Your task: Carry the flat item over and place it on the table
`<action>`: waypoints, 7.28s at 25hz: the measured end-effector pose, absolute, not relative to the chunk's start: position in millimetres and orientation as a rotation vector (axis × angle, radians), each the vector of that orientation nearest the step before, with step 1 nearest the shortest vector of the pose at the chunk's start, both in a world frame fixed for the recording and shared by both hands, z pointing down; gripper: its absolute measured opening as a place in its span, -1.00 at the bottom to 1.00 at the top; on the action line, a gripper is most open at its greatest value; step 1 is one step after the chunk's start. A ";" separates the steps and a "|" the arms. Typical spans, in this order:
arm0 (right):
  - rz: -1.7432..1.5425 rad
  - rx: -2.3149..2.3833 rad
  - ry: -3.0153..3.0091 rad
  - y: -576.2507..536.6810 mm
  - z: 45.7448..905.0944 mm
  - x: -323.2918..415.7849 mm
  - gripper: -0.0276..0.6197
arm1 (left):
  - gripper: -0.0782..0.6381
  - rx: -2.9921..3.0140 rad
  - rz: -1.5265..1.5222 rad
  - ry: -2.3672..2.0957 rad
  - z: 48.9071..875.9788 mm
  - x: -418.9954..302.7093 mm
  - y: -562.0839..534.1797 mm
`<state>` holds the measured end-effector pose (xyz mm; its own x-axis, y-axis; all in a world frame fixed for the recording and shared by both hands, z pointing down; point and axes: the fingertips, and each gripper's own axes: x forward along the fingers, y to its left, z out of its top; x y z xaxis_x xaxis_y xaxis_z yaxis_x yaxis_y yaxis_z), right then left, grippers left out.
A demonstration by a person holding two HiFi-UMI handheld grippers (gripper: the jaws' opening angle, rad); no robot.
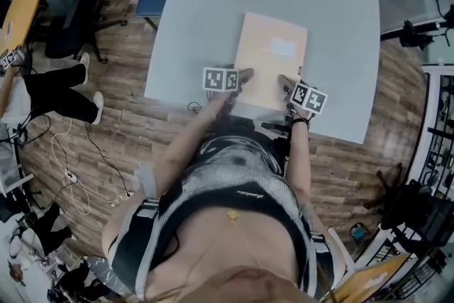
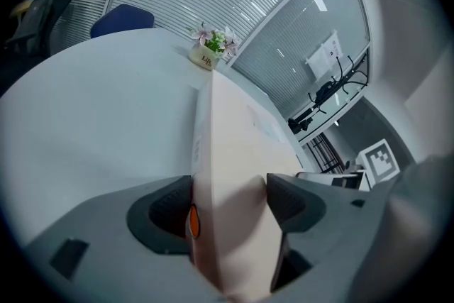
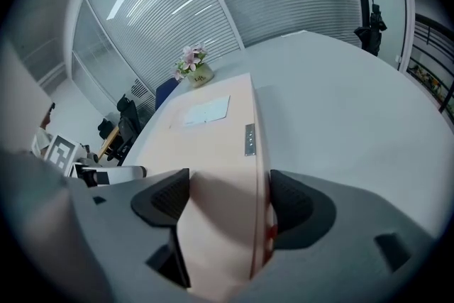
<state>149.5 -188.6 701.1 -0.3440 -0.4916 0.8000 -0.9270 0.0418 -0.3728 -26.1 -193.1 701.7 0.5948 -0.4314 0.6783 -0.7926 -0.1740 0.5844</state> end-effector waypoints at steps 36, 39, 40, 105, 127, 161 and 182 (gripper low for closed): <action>1.250 1.437 -1.877 -189.5 702.3 151.0 0.18 | 0.13 1.804 0.424 -1.035 705.3 -26.6 -193.6; 1.253 1.437 -1.876 -188.9 702.3 150.3 0.18 | 0.13 1.801 0.422 -1.035 705.0 -27.6 -193.0; 1.252 1.437 -1.877 -189.0 702.0 150.5 0.18 | 0.13 1.799 0.420 -1.035 704.9 -27.6 -192.8; 0.604 1.450 -2.306 -192.6 517.1 119.8 -0.89 | -0.69 2.315 0.088 -0.972 517.1 8.8 -191.3; 0.251 1.396 -2.777 -186.5 360.9 80.3 -0.89 | -0.69 2.744 -0.183 -1.017 352.4 21.2 -183.4; 0.205 1.283 -2.867 -176.7 342.9 65.7 -0.91 | -0.75 2.786 -0.132 -1.089 337.4 18.2 -173.4; 0.159 1.239 -2.829 -172.5 342.8 56.1 -0.91 | -0.75 2.786 -0.136 -1.097 334.9 14.6 -170.3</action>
<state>56.1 -172.5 342.8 -0.6779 -0.7301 0.0864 -0.7351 0.6738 -0.0744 14.6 -170.3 334.9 0.7293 -0.6834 -0.0317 -0.6704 -0.7231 0.1663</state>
